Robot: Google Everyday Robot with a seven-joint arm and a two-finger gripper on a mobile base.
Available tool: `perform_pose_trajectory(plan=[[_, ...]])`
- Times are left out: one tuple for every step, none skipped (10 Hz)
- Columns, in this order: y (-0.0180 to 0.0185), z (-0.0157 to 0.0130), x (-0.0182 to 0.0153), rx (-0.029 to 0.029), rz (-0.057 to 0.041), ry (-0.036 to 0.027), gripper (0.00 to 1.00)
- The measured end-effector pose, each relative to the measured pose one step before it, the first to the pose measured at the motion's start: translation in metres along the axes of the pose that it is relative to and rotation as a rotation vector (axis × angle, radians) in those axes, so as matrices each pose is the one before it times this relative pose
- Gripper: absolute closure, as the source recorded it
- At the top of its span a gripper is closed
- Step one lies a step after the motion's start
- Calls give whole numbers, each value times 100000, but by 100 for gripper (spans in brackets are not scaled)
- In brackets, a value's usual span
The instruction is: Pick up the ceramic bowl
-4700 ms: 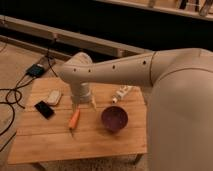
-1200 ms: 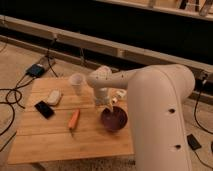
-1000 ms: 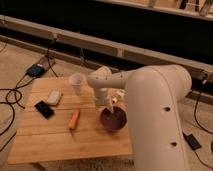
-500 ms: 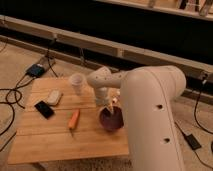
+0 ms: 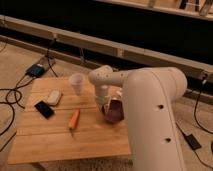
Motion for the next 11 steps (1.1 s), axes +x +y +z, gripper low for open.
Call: perform_pose_trajectory(plan=[[-52, -656, -346, -1731, 591, -1104, 100], [-84, -639, -244, -906, 400, -878, 100], [-173, -487, -205, 293, 30, -865, 100], [-112, -572, -121, 2092, -1203, -818, 100], [65, -571, -81, 3068, -2056, -877, 100], [140, -539, -39, 3611, -2205, -794, 100], [2, -342, -80, 2428, -734, -728, 100], [71, -440, -85, 2667, -693, -973, 100], [106, -540, -110, 3004, -885, -1294, 100], [160, -544, -80, 2978, -939, -1328, 100], [20, -465, -85, 2835, -876, -1304, 100]])
